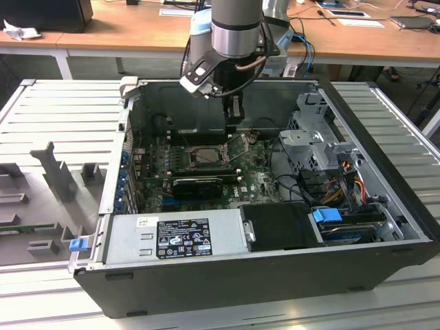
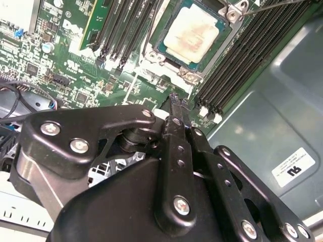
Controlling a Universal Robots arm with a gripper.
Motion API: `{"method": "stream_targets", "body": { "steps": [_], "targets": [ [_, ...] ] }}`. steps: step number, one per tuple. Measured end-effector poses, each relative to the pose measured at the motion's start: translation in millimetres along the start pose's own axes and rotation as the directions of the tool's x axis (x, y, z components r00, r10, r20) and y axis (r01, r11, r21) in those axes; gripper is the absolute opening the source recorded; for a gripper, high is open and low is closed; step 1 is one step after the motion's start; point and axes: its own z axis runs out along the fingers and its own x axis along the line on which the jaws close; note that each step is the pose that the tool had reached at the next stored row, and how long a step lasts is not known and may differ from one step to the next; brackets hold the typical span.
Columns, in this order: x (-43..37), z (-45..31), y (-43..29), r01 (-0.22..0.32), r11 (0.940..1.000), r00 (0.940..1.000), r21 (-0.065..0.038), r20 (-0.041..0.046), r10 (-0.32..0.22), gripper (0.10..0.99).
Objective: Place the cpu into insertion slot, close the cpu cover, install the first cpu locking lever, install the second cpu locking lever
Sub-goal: 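Close the cpu cover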
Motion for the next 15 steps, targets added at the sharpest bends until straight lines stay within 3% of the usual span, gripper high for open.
{"method": "stream_targets", "body": {
  "steps": [15],
  "targets": [
    [0.3,-0.5,3.2,0.000,1.0000,1.0000,0.000,0.0002,0.000,0.106]
  ]
}}
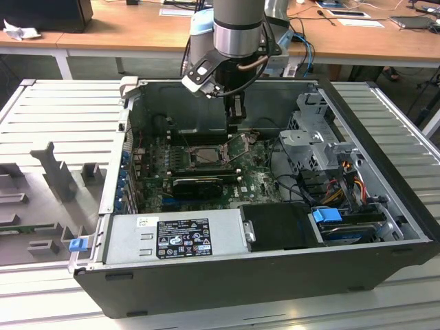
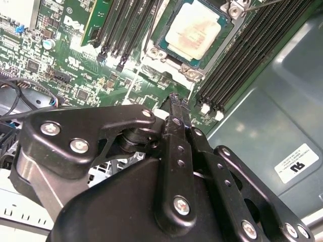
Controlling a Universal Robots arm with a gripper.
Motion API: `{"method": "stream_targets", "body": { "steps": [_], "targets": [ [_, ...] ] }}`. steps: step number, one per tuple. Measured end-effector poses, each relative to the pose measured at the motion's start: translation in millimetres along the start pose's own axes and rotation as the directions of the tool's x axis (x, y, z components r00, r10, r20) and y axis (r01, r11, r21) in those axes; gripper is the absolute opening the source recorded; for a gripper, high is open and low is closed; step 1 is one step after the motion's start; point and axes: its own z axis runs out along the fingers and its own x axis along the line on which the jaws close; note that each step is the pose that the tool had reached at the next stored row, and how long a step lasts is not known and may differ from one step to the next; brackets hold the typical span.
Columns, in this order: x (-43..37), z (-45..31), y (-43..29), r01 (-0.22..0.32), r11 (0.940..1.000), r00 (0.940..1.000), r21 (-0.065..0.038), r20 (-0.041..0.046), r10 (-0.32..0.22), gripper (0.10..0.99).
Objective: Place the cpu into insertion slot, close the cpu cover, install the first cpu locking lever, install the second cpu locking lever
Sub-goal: 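Close the cpu cover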
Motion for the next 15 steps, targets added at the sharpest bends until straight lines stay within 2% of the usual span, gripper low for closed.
{"method": "stream_targets", "body": {
  "steps": [15],
  "targets": [
    [0.3,0.0,3.9,0.000,1.0000,1.0000,0.000,-0.0001,0.000,0.106]
  ]
}}
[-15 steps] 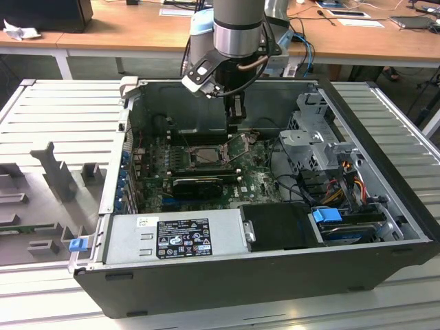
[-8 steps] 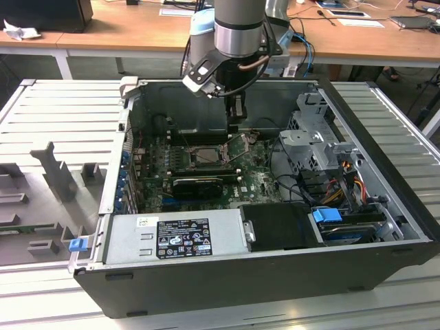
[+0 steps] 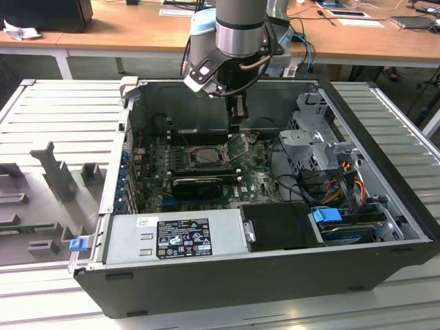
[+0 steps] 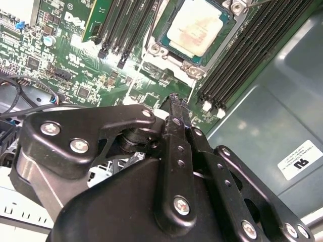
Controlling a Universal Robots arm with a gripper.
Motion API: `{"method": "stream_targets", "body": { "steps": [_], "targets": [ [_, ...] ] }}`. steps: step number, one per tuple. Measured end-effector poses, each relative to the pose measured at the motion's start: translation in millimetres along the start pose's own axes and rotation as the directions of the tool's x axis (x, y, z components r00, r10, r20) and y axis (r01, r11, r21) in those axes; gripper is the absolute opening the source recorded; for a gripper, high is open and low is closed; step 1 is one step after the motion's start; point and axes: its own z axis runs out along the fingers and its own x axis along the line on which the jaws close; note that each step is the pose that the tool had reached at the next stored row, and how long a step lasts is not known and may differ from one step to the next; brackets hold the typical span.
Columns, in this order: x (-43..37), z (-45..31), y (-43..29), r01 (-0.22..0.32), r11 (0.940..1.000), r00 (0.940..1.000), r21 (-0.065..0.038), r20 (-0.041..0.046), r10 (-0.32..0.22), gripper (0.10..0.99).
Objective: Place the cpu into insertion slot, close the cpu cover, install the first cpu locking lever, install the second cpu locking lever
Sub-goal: 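Close the cpu cover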
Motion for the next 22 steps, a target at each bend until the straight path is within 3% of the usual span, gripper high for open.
{"method": "stream_targets", "body": {
  "steps": [7,19,22],
  "targets": [
    [0.1,-1.0,7.3,0.000,1.0000,1.0000,0.000,0.0001,0.000,0.106],
    [0.1,1.3,30.4,0.000,1.0000,1.0000,0.002,0.0002,0.000,0.106],
    [-0.2,4.2,30.8,0.000,1.0000,1.0000,0.001,0.0004,0.000,0.106]
  ]
}}
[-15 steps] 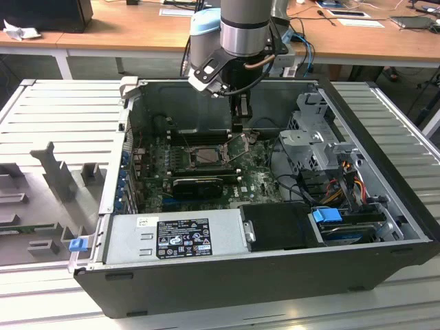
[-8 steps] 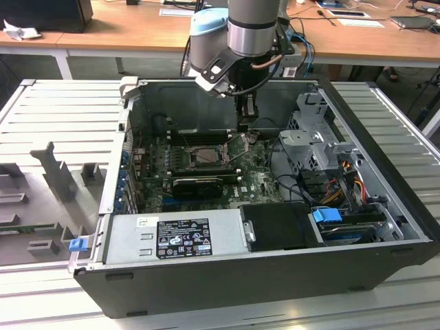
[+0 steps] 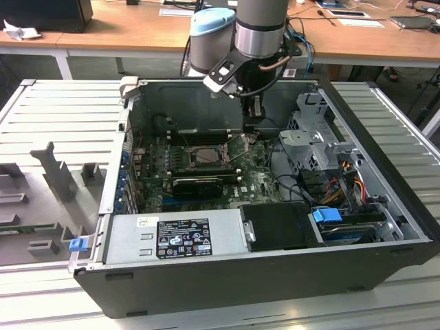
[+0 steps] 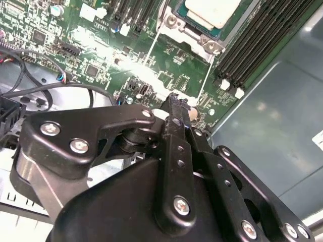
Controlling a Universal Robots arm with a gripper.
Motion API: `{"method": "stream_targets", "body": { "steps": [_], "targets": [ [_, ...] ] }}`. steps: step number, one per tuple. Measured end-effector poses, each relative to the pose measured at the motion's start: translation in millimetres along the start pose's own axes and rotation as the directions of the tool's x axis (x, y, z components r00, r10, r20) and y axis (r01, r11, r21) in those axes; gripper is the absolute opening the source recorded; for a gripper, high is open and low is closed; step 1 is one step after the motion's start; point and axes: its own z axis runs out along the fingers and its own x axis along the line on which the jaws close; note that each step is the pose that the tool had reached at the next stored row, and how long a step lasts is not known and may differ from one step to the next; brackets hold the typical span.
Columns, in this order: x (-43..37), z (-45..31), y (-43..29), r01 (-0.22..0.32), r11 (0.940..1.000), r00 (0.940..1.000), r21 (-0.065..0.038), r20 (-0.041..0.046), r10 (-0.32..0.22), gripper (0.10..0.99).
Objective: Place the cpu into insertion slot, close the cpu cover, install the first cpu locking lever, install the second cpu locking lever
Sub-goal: 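Close the cpu cover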
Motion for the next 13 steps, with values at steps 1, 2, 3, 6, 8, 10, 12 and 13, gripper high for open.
{"method": "stream_targets", "body": {
  "steps": [1,2,3,6,8,10,12,13],
  "targets": [
    [-0.1,3.1,-0.2,0.000,1.0000,1.0000,0.000,0.0000,0.000,0.106],
    [-0.2,5.0,-0.3,0.000,1.0000,1.0000,0.000,-0.0001,0.000,0.106],
    [-0.2,7.0,-0.1,0.000,1.0000,1.0000,0.000,-0.0001,0.000,0.106],
    [-0.3,13.0,9.4,0.000,1.0000,1.0000,0.000,-0.0002,0.000,0.106],
    [-0.4,16.8,16.3,0.004,1.0000,1.0000,0.003,-0.0004,-0.004,0.106],
    [-0.6,21.3,20.1,0.011,0.9999,0.9999,0.005,-0.0008,-0.011,0.106],
    [-0.7,26.3,22.9,0.015,0.9999,0.9999,0.007,-0.0010,-0.015,0.106],
    [-0.7,29.4,23.5,0.016,0.9998,0.9999,0.009,-0.0012,-0.016,0.106]
  ]
}}
